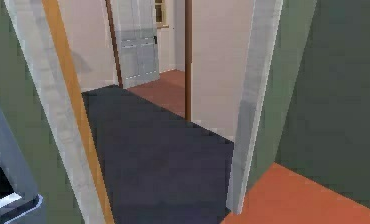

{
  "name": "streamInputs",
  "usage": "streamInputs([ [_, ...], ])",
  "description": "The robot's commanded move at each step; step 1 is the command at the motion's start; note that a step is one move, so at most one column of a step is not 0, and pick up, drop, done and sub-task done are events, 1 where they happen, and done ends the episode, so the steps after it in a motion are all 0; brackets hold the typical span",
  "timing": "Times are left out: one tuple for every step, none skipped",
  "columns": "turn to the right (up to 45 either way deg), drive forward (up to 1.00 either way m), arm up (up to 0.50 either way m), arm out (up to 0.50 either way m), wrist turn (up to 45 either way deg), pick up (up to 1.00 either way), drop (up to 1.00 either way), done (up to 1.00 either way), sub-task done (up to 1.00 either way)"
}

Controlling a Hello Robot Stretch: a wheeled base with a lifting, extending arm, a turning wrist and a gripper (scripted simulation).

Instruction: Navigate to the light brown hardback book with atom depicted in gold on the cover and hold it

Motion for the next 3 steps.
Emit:
streamInputs([
  [0.0,0.5,0.0,0.0,0.0,0.0,0.0,0.0,0.0],
  [-6.0,0.0,0.0,0.0,0.0,0.0,0.0,0.0,0.0],
  [0.0,1.0,0.0,0.0,0.0,0.0,0.0,0.0,0.0],
])
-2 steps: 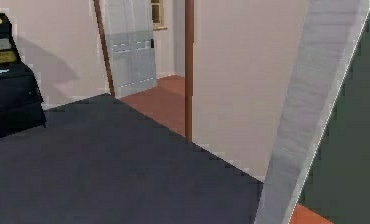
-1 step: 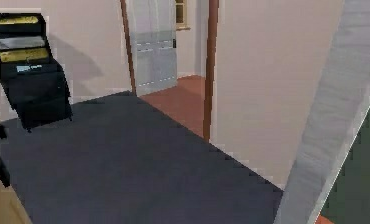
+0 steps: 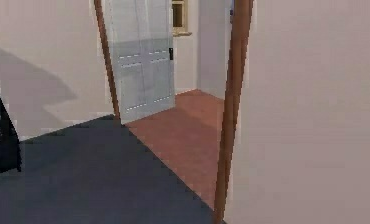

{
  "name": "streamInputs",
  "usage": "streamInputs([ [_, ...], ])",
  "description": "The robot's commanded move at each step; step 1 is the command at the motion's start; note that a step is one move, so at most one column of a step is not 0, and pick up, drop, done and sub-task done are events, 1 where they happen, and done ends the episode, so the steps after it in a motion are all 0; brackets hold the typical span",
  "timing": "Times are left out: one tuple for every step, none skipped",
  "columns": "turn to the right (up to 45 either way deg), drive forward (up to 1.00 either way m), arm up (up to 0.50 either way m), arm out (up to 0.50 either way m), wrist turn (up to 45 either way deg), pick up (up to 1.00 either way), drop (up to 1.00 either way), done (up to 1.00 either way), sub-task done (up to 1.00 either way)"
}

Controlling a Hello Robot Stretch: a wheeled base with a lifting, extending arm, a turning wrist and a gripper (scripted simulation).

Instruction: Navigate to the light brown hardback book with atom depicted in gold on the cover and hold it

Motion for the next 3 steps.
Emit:
streamInputs([
  [0.0,0.95,0.0,0.0,0.0,0.0,0.0,0.0,0.0],
  [3.0,0.0,0.0,0.0,0.0,0.0,0.0,0.0,0.0],
  [0.0,0.25,0.0,0.0,0.0,0.0,0.0,0.0,0.0],
])
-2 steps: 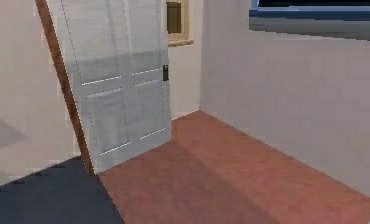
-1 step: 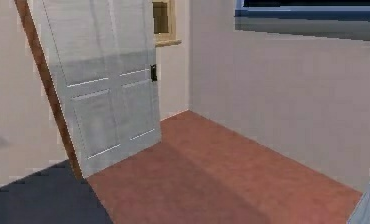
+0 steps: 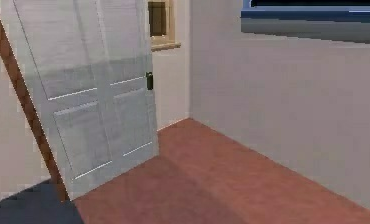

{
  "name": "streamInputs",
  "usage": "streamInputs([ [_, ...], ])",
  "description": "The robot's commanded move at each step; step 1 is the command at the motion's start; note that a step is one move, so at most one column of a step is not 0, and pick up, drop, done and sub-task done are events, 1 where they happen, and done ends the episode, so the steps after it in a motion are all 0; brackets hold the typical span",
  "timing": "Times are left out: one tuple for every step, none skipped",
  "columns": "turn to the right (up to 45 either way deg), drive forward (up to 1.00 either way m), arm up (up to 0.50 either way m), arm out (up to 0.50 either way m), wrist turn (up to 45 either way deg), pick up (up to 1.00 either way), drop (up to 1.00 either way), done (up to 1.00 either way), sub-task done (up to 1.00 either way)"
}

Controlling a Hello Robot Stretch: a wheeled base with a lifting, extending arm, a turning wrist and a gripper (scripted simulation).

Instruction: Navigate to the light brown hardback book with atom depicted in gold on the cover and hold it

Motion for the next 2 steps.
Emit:
streamInputs([
  [45.0,0.0,0.0,0.0,0.0,0.0,0.0,0.0,0.0],
  [0.0,1.0,0.0,0.0,0.0,0.0,0.0,0.0,0.0],
])
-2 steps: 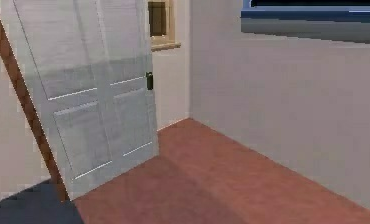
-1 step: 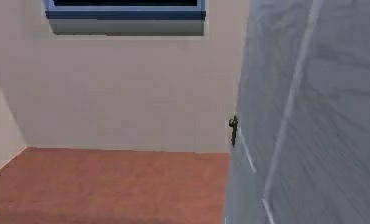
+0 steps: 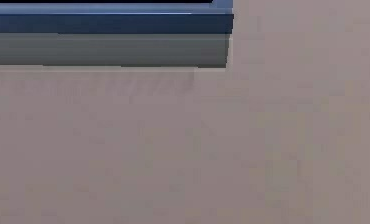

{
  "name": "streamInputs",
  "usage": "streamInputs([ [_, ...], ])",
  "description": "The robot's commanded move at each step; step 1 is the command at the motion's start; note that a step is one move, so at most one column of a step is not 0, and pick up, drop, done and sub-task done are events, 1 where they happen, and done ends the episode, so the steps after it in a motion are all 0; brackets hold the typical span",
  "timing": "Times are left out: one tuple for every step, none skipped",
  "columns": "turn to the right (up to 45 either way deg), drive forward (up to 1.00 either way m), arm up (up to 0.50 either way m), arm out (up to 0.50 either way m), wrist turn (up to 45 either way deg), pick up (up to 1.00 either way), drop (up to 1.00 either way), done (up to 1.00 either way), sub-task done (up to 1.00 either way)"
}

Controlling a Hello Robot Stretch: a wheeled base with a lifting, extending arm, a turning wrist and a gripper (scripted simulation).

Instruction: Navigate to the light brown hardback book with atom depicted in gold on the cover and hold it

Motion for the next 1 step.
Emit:
streamInputs([
  [9.0,0.0,0.0,0.0,0.0,0.0,0.0,0.0,0.0],
])
